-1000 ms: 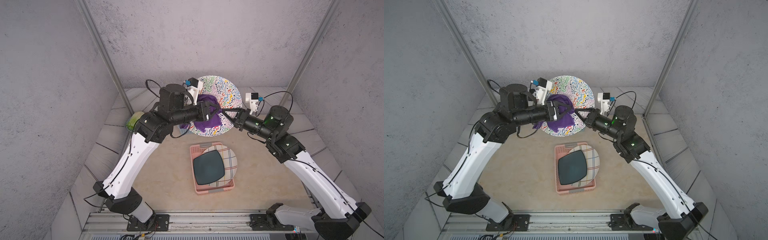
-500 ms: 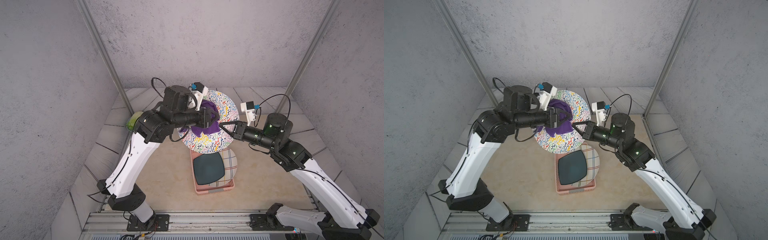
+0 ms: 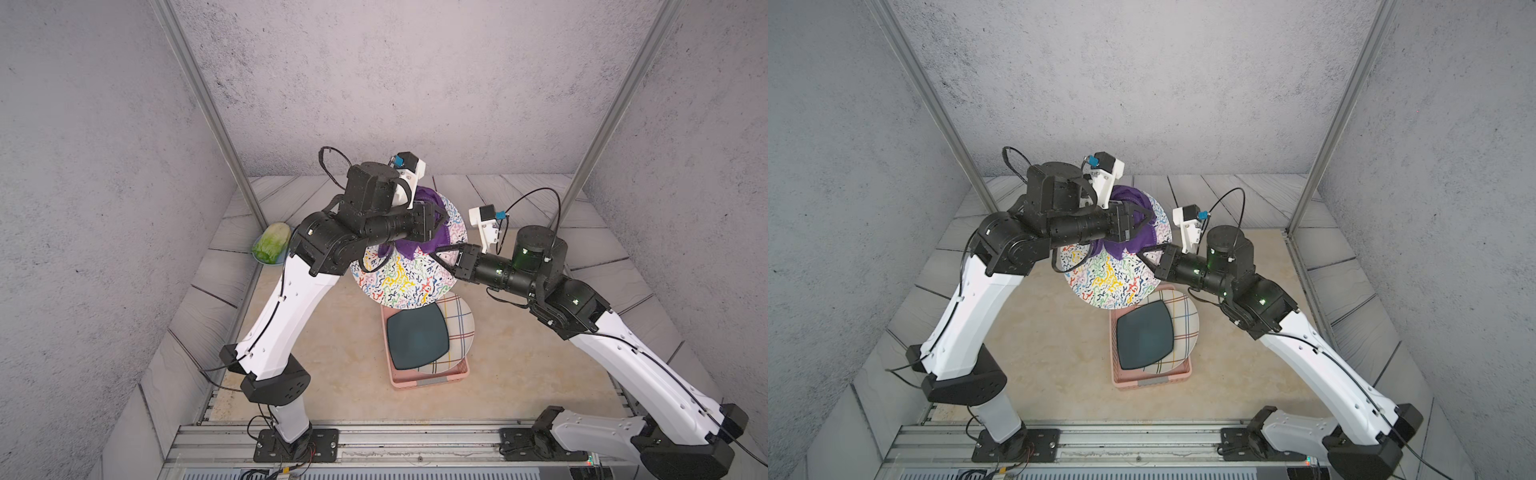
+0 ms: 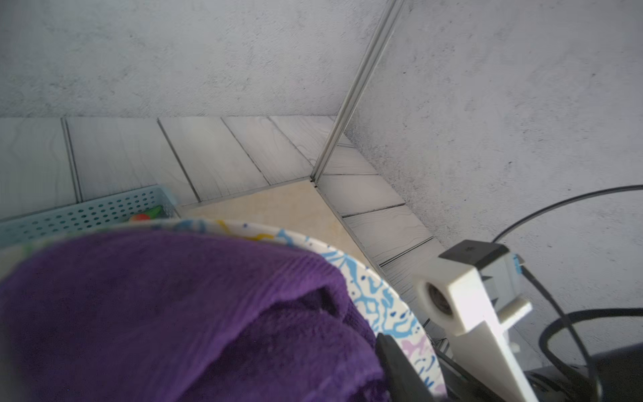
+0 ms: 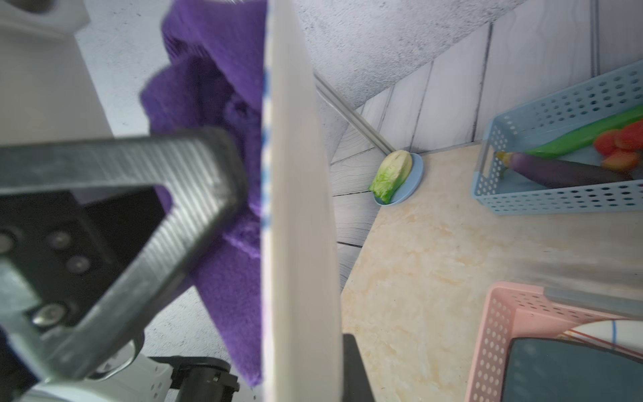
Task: Wipe the wet plate dry
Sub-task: Wipe the plate with towel.
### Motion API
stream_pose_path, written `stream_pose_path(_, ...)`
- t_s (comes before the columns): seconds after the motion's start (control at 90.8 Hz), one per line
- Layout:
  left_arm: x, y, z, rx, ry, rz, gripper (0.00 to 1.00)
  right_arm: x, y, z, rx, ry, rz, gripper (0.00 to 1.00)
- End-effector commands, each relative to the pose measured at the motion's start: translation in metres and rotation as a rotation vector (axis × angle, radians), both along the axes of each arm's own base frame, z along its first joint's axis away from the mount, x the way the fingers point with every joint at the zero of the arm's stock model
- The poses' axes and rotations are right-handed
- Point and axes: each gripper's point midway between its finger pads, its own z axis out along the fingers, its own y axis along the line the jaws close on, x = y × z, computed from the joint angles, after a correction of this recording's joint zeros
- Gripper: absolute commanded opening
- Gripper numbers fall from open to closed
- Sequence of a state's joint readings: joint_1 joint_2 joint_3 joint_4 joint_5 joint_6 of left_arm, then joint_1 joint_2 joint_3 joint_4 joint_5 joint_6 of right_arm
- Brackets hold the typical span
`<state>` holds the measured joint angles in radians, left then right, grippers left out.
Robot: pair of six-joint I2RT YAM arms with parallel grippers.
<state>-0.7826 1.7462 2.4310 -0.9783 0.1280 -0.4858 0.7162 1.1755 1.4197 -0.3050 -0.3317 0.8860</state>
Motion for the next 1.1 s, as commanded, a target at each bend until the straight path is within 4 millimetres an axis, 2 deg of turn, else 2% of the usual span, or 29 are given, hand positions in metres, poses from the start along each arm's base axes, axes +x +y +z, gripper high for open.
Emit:
stream_pose_path(0.0,0.034,0.067,-0.058,0.156,0.15,0.271,0.0,-0.03,-0.029,0.106,0.226,-0.311,-0.015,0.0)
stream_pose_path(0.033,0.03,0.072,-0.057,0.17,0.13,0.264,0.0,-0.029,-0.03,0.103,0.237,-0.29,-0.019,0.0)
stream_pose_path(0.044,0.031,0.07,-0.069,0.196,0.145,0.254,0.0,-0.028,-0.03,0.101,0.242,-0.279,-0.021,0.0)
stream_pose_path(0.077,0.025,0.065,-0.073,0.201,0.141,0.208,0.0,-0.026,-0.032,0.099,0.264,-0.255,-0.028,0.0)
stream_pose_path(0.143,0.004,0.047,-0.089,0.188,0.175,0.094,0.0,-0.022,-0.035,0.1,0.327,-0.227,-0.035,0.0)
stream_pose_path(0.187,-0.013,0.027,-0.101,0.147,0.217,-0.016,0.0,-0.019,-0.038,0.104,0.365,-0.212,-0.044,0.0)
stream_pose_path(0.264,-0.047,-0.01,-0.103,0.025,0.258,-0.208,0.0,-0.011,-0.045,0.108,0.386,-0.204,-0.072,0.0)
stream_pose_path(0.286,-0.056,-0.02,-0.099,-0.01,0.251,-0.258,0.0,-0.009,-0.046,0.108,0.383,-0.203,-0.078,0.0)
stream_pose_path(0.319,-0.065,-0.028,-0.099,-0.029,0.256,-0.295,0.0,-0.008,-0.047,0.108,0.377,-0.204,-0.085,0.0)
stream_pose_path(0.363,-0.067,-0.029,-0.101,-0.029,0.263,-0.298,0.0,-0.008,-0.045,0.109,0.37,-0.21,-0.078,0.0)
stream_pose_path(0.451,-0.044,-0.006,-0.099,0.027,0.237,-0.168,0.0,-0.012,-0.033,0.108,0.372,-0.195,-0.003,0.0)
stream_pose_path(0.583,0.011,0.054,-0.081,-0.05,0.254,0.079,0.0,-0.017,-0.023,0.102,0.407,-0.154,0.072,0.0)
stream_pose_path(0.649,0.027,0.078,-0.064,-0.127,0.236,0.14,0.0,-0.016,-0.028,0.097,0.424,-0.14,0.043,0.0)
stream_pose_path(0.727,0.036,0.103,-0.045,-0.234,0.234,0.187,0.0,-0.014,-0.044,0.088,0.449,-0.112,-0.022,0.0)
stream_pose_path(0.793,0.039,0.119,-0.029,-0.379,0.253,0.185,0.0,-0.009,-0.063,0.087,0.515,-0.084,-0.073,0.0)
stream_pose_path(0.804,0.038,0.122,-0.022,-0.417,0.246,0.178,0.0,-0.006,-0.066,0.082,0.526,-0.065,-0.082,0.0)
stream_pose_path(0.815,0.037,0.124,-0.022,-0.443,0.265,0.177,0.0,-0.004,-0.068,0.08,0.544,-0.057,-0.086,0.0)
stream_pose_path(0.826,0.036,0.128,-0.012,-0.486,0.248,0.167,0.0,-0.005,-0.071,0.082,0.569,-0.058,-0.085,0.0)
stream_pose_path(0.892,0.035,0.135,0.006,-0.699,0.295,0.113,0.0,0.001,-0.095,0.087,0.721,-0.059,-0.103,0.0)
stream_pose_path(0.936,0.027,0.135,0.029,-0.829,0.289,0.047,0.0,0.001,-0.106,0.092,0.813,-0.069,-0.092,0.0)
stream_pose_path(1.024,0.009,0.132,0.073,-1.013,0.28,-0.087,0.0,-0.001,-0.111,0.103,0.924,-0.095,-0.034,0.0)
stream_pose_path(1.09,-0.002,0.138,0.104,-1.131,0.253,-0.139,0.0,-0.004,-0.108,0.115,0.972,-0.102,0.038,0.0)
